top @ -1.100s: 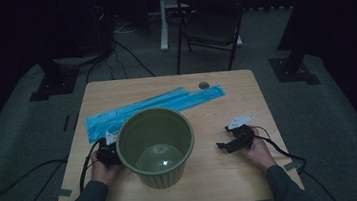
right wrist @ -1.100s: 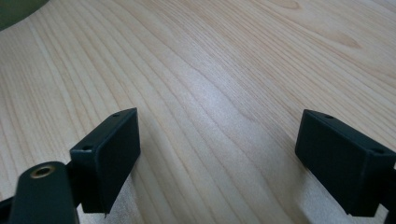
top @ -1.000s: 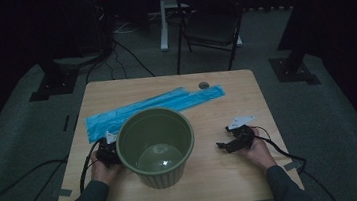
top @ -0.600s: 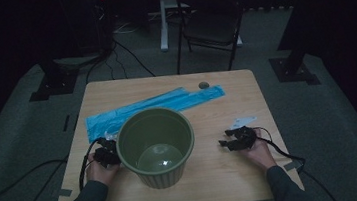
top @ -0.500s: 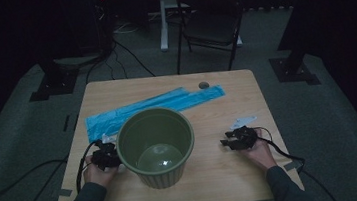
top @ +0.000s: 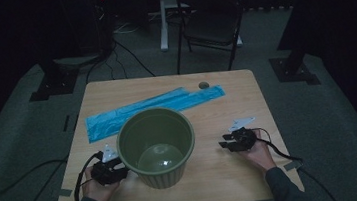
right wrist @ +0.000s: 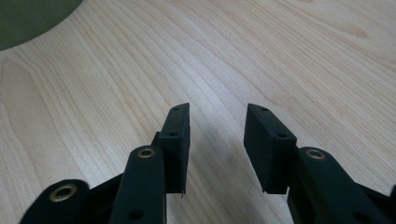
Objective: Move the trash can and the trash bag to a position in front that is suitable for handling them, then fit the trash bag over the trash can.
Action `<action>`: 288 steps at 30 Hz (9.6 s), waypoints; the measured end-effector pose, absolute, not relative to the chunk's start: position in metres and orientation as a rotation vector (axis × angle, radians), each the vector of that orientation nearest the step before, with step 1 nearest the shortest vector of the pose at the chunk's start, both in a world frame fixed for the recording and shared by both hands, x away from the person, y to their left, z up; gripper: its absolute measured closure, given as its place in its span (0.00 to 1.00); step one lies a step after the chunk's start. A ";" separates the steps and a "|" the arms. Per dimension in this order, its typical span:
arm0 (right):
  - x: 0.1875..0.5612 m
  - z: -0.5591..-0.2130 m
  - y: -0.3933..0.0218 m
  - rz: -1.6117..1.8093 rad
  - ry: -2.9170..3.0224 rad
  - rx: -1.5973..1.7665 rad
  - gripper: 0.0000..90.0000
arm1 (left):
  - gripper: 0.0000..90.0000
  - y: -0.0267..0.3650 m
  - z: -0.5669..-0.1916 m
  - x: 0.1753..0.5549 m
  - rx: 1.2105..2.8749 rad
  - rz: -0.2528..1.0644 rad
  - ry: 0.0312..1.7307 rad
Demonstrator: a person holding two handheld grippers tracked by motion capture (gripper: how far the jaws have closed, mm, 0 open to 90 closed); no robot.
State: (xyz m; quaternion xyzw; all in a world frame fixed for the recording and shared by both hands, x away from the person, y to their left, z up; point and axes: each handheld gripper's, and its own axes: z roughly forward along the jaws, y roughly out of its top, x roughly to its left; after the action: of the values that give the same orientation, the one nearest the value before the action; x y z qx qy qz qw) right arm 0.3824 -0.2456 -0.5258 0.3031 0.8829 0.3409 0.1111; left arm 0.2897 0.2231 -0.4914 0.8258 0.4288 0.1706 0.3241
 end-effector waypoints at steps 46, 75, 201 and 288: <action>0.375 -0.509 -0.240 1.176 2.590 0.848 0.69 | 0.61 0.139 -0.489 0.352 2.191 0.382 0.835; 0.378 -0.514 -0.246 1.108 2.596 0.853 0.67 | 0.52 0.196 -0.495 0.469 2.174 0.483 1.121; 0.380 -0.523 -0.245 1.029 2.652 0.858 0.65 | 0.47 0.197 -0.503 0.411 2.185 0.342 1.035; 0.376 -0.518 -0.238 1.126 2.652 0.842 0.66 | 0.99 0.199 -0.421 0.420 2.079 0.364 0.858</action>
State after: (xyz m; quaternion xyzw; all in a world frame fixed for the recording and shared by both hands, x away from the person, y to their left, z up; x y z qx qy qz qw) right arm 0.3761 -0.2376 -0.5177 0.2799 0.8814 0.3741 0.0697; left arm 0.4203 0.1995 -0.4206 0.8289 0.3421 0.1451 0.4183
